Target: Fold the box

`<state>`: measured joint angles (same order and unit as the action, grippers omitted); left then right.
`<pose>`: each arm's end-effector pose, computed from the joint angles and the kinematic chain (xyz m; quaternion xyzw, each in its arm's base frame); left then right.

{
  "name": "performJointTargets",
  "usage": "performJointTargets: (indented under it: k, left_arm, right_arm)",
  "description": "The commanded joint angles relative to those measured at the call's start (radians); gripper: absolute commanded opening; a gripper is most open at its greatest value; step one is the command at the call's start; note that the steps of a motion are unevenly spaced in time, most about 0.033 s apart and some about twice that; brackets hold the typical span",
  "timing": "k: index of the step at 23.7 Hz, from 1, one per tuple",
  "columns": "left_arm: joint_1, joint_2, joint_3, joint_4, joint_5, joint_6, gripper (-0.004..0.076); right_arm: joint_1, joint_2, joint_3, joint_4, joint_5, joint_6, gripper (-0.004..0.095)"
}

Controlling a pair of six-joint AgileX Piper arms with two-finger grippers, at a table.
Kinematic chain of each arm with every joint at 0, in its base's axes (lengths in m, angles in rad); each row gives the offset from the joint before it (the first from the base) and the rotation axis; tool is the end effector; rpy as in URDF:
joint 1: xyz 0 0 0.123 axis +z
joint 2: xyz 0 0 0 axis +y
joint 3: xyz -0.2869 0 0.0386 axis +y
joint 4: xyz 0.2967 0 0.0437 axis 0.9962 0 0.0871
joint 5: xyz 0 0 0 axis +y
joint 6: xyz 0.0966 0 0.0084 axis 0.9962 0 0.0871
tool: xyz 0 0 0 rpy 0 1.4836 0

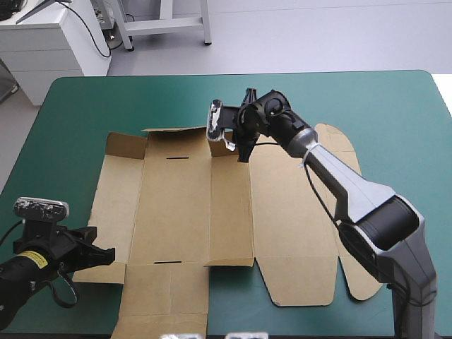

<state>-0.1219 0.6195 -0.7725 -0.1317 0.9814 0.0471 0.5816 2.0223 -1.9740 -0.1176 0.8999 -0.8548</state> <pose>0.1444 -0.0284 0.3446 0.0657 0.9109 -0.0798 0.3994 0.4407 0.2790 0.3206 -0.6297 0.6928 -0.1026 0.3361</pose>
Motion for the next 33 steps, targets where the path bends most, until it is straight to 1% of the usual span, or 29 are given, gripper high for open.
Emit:
performJointTargets:
  k: [1,2,3,4,5,7,8,9,10,11,12,13,16,18,19,22,27,30,33]
  left_arm:
    - [0.0,0.033,-0.035,-0.011,-0.059,-0.013,-0.0008]
    - [0.0,0.056,-0.035,-0.011,-0.068,-0.013,-0.0008]
    - [0.0,0.067,-0.035,-0.011,-0.073,-0.013,-0.0008]
    - [0.0,0.096,-0.035,-0.011,-0.1,-0.013,-0.0008]
    - [0.002,0.125,-0.035,-0.011,-0.14,-0.02,-0.0008]
    - [0.004,0.167,-0.047,-0.007,-0.16,-0.027,-0.0008]
    - [0.004,0.186,-0.059,-0.007,-0.16,-0.027,-0.0008]
    - [0.006,0.223,-0.088,0.0,-0.151,-0.029,-0.0008]
    - [0.006,0.243,-0.109,0.022,-0.142,-0.047,-0.0008]
    - [0.011,0.29,-0.156,0.092,-0.117,-0.1,-0.0008]
    - [0.03,0.332,-0.191,0.151,-0.095,-0.128,-0.0008]
    - [0.049,0.357,-0.215,0.171,-0.076,-0.135,-0.0008]
    - [0.129,0.424,-0.272,0.156,-0.043,-0.096,-0.0008]
    - [0.19,0.458,-0.29,0.117,-0.04,-0.047,-0.0008]
    - [0.245,0.483,-0.294,0.075,-0.04,-0.004,-0.0008]
    - [0.432,0.553,-0.296,-0.126,-0.015,0.162,-0.0008]
    - [0.633,0.627,-0.296,-0.427,0.04,0.372,-0.0008]
    - [0.69,0.667,-0.296,-0.533,0.078,0.472,-0.0008]
    - [0.697,0.698,-0.296,-0.546,0.096,0.497,-0.0008]
  right_arm:
    - [-0.027,-0.144,-0.034,-0.084,-0.009,0.147,0.0389]
    - [-0.042,-0.188,-0.034,-0.127,0.015,0.264,0.0389]
    - [-0.05,-0.204,-0.034,-0.144,0.028,0.322,0.0389]
    - [-0.07,-0.236,-0.034,-0.179,0.086,0.439,0.0389]
    - [-0.096,-0.259,-0.034,-0.191,0.182,0.517,0.0389]
    - [-0.145,-0.273,-0.034,-0.163,0.328,0.586,0.0369]
    - [-0.167,-0.275,-0.034,-0.142,0.348,0.602,0.0352]
    - [-0.214,-0.284,-0.03,-0.082,0.346,0.639,0.0308]
    - [-0.236,-0.287,-0.03,-0.043,0.346,0.65,0.028]
    - [-0.274,-0.293,-0.026,0.038,0.346,0.664,0.0224]
    - [-0.305,-0.294,-0.017,0.084,0.346,0.664,0.0178]
    - [-0.317,-0.299,-0.011,0.097,0.346,0.664,0.0159]
    - [-0.351,-0.318,0.033,0.106,0.346,0.671,0.0114]
    - [-0.369,-0.34,0.09,0.106,0.346,0.675,0.0112]
    - [-0.378,-0.356,0.138,0.106,0.346,0.675,0.0112]
    - [-0.398,-0.421,0.286,0.104,0.32,0.675,0.0112]
    - [-0.42,-0.475,0.372,0.104,0.259,0.686,0.0099]
    - [-0.424,-0.481,0.384,0.104,0.237,0.686,0.0092]
    - [-0.424,-0.479,0.384,0.107,0.219,0.683,0.0091]
